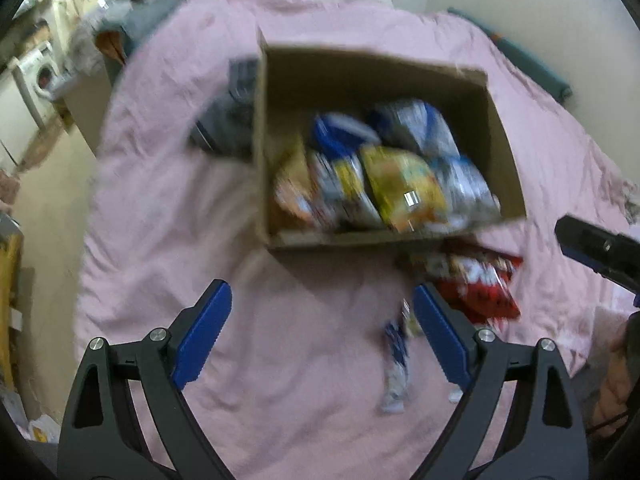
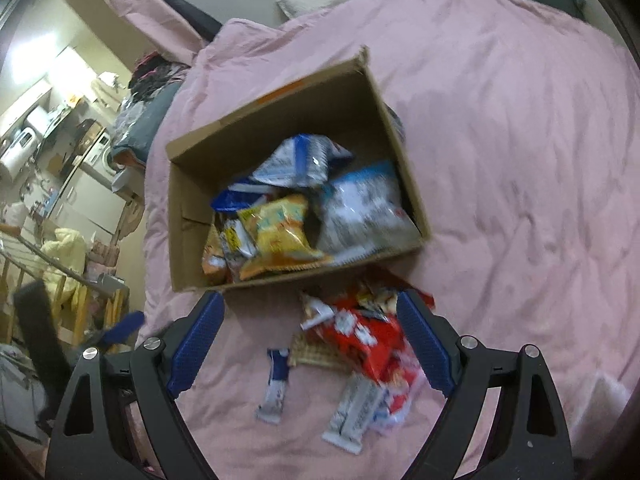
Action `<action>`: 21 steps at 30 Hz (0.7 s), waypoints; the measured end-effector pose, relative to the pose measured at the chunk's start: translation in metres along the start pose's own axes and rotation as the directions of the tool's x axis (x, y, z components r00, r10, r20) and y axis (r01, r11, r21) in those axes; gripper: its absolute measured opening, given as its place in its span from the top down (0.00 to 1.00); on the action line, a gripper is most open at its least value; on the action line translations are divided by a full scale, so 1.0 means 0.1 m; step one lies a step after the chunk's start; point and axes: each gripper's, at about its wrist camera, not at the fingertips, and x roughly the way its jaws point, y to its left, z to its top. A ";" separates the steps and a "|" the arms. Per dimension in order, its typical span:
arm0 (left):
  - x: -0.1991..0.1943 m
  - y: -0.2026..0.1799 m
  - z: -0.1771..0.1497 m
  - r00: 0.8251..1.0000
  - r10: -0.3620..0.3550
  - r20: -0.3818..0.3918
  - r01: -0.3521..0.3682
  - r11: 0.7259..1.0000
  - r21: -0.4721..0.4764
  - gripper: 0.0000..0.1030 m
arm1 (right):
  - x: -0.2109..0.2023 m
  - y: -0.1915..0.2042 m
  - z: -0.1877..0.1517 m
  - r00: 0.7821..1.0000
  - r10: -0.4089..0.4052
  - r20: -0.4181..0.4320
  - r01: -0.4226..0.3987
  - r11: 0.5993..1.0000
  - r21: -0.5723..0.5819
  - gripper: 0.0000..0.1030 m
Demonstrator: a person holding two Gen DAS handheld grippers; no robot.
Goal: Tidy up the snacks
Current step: 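Grasp the blue-white bar with left tool while right tool grasps red cartoon bag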
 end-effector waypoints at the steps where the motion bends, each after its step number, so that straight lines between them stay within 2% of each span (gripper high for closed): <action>1: 0.10 -0.04 -0.05 0.999 -0.024 -0.048 0.023 1.000 -0.008 0.12 | -0.01 -0.04 -0.02 1.000 -0.003 -0.003 0.003 1.000 0.011 0.12; 3: 0.27 -0.13 -0.13 0.993 -0.036 -0.112 0.036 0.999 -0.005 0.13 | -0.01 -0.12 -0.06 1.000 -0.018 -0.009 0.018 0.999 0.026 0.12; 6: 0.43 -0.28 -0.25 0.986 -0.040 -0.163 0.042 0.999 0.010 0.17 | -0.01 -0.25 -0.09 0.999 -0.037 -0.020 0.037 0.998 0.046 0.12; 9: 0.59 -0.45 -0.36 0.973 -0.052 -0.225 0.065 0.997 0.052 0.28 | 0.02 -0.40 -0.13 0.998 -0.038 -0.050 0.042 0.995 0.091 0.12; 12: 0.71 -0.58 -0.45 0.960 -0.050 -0.275 0.076 0.994 0.083 0.51 | 0.11 -0.51 -0.15 0.995 -0.016 -0.094 0.030 0.988 0.150 0.12; 14: 0.78 -0.60 -0.48 0.953 -0.045 -0.300 0.073 0.994 0.084 0.80 | 0.23 -0.58 -0.17 0.990 0.018 -0.142 0.012 0.978 0.206 0.12; 15: 0.80 -0.61 -0.50 0.949 -0.043 -0.311 0.073 0.994 0.085 0.88 | 0.28 -0.61 -0.18 0.987 0.025 -0.157 0.011 0.975 0.221 0.12; 18: 0.76 -0.54 -0.49 0.949 -0.044 -0.311 0.065 0.996 0.057 0.88 | 0.47 -0.63 -0.18 0.975 0.063 -0.215 -0.004 0.965 0.264 0.20; 21: 0.61 -0.45 -0.40 0.960 -0.041 -0.279 0.050 0.998 0.027 0.88 | 0.66 -0.64 -0.16 0.964 0.051 -0.260 0.027 0.957 0.289 0.28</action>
